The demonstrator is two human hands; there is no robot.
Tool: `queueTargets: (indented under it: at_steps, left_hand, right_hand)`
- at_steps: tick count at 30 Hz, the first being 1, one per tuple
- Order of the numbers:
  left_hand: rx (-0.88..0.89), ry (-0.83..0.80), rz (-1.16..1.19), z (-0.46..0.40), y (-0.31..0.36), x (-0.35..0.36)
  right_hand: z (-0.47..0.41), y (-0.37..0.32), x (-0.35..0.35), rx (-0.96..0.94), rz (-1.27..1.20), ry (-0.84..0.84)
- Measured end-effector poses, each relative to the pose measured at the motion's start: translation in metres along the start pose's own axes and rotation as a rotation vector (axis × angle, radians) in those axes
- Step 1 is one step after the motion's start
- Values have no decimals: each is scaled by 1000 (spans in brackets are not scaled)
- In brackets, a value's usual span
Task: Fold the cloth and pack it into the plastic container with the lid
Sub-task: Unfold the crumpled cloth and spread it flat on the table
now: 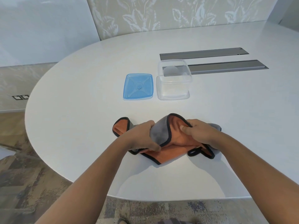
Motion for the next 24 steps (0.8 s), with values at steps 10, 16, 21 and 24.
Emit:
queueTargets:
  at_steps: [10, 16, 21, 24]
  left_hand:
    - [71, 98, -47, -2, 5, -22]
    - [-65, 5, 261, -5, -6, -28]
    - [-162, -150, 583, 1, -13, -15]
    - [-154, -181, 801, 5, -13, -21]
  right_hand:
    - [11, -11, -14, -110, 523, -52]
    - [10, -23, -23, -96, 343, -84]
    - [9, -20, -23, -59, 352, -172]
    - [8, -23, -34, -62, 466, -161]
Point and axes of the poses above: each hand's wrist, its own z-axis away from the middle knuckle, its own x-axis out of the palm, y = z × x, the point moved 8 cm from there along -z, towards the middle knuckle, and after that the axes turned 6 degrees about z, right-handed, at the moved point
